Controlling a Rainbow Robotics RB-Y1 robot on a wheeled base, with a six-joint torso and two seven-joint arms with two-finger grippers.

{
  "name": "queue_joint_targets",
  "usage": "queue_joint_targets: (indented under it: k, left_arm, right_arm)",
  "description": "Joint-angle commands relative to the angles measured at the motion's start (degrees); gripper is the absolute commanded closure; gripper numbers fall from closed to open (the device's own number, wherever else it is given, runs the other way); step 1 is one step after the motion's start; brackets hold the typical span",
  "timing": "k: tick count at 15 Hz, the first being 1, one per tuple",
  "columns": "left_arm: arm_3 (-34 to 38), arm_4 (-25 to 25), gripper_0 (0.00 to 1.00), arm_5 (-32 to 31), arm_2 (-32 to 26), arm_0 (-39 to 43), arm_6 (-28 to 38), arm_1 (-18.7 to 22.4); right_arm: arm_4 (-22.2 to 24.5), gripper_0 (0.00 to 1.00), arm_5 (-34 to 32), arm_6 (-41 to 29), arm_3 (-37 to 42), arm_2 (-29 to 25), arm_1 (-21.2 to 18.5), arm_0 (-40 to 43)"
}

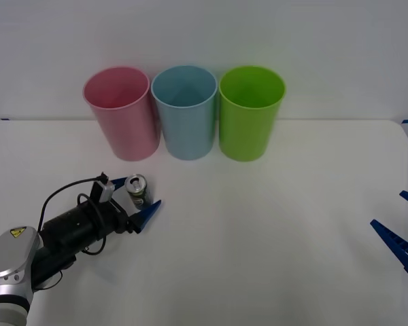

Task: Grasp the object on the table and drop it into the matching bin: aluminum can to the light blue bin, PET bottle to the pink bin.

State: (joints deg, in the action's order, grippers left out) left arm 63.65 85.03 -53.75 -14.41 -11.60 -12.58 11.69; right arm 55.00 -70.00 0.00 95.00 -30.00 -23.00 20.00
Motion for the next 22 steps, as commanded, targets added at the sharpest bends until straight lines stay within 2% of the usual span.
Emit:
queue_joint_targets:
  k: [1,2,3,4,5,13,16,22]
  left_arm:
    - [0.1,0.1,0.0,0.0,0.0,0.0,0.0,0.0]
    - [0.1,0.1,0.25,0.0,0.0,0.0,-0.1,0.0]
    - [0.1,0.1,0.57,0.1,0.0,0.0,-0.1,0.0]
    - [0.1,0.1,0.82,0.2,0.0,0.0,-0.3,0.0]
    - [0.0,0.1,0.99,0.3,0.1,0.0,-0.3,0.0]
    - [0.1,-0.1,1.0,0.2,-0.3,0.1,0.0,0.0]
    - [0.2,-0.2,1.0,-2.3,-2.1,0.2,0.3,0.4]
    - [6.4,-5.8,1.0,-3.1,-1.2,3.2,2.7,2.9]
  right_arm:
    - [0.0,0.0,0.0,0.0,0.0,0.0,0.0,0.0]
    - [0.0,0.0,0.0,0.0,0.0,0.0,0.0,0.0]
    - [0.0,0.0,0.0,0.0,0.0,0.0,0.0,0.0]
    - [0.0,0.0,0.0,0.0,0.0,0.0,0.0,0.0]
    - [0.0,0.0,0.0,0.0,0.0,0.0,0.0,0.0]
    - [0.0,0.0,0.0,0.0,0.0,0.0,0.0,0.0]
    - [0.0,0.0,0.0,0.0,0.0,0.0,0.0,0.0]
    - [0.0,0.0,0.0,0.0,0.0,0.0,0.0,0.0]
